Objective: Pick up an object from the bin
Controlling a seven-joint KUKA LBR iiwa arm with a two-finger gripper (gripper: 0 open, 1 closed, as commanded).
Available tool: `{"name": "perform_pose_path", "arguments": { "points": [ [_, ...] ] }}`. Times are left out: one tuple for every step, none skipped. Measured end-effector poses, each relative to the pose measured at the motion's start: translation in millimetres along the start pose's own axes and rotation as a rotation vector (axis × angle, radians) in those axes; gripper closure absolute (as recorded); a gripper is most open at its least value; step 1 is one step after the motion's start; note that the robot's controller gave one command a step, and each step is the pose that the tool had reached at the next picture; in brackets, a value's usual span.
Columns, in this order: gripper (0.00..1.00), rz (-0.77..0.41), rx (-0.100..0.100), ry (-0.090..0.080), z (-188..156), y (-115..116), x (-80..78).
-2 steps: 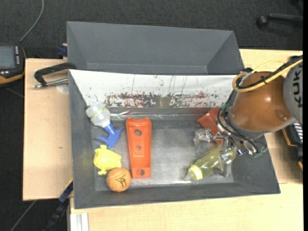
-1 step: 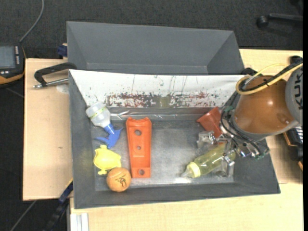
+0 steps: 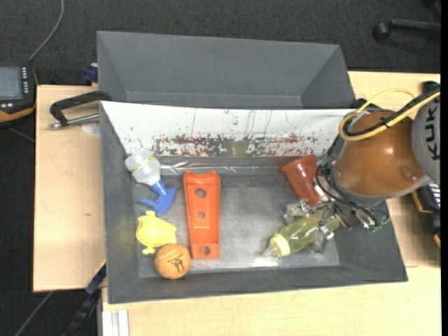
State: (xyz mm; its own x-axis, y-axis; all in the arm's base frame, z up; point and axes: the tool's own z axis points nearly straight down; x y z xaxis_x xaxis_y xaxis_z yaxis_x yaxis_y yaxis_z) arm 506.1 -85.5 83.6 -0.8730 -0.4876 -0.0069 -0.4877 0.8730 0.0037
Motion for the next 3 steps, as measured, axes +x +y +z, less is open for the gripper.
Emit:
{"name": "perform_pose_path", "arguments": {
  "points": [
    [1.0,0.0,0.0,0.0,0.0,0.0,0.0],
    [1.0,-0.013,-0.003,0.001,-53.8,15.0,-8.5],
    [1.0,-0.021,0.0,-0.004,-75.2,15.6,-13.7]
  ]
}}
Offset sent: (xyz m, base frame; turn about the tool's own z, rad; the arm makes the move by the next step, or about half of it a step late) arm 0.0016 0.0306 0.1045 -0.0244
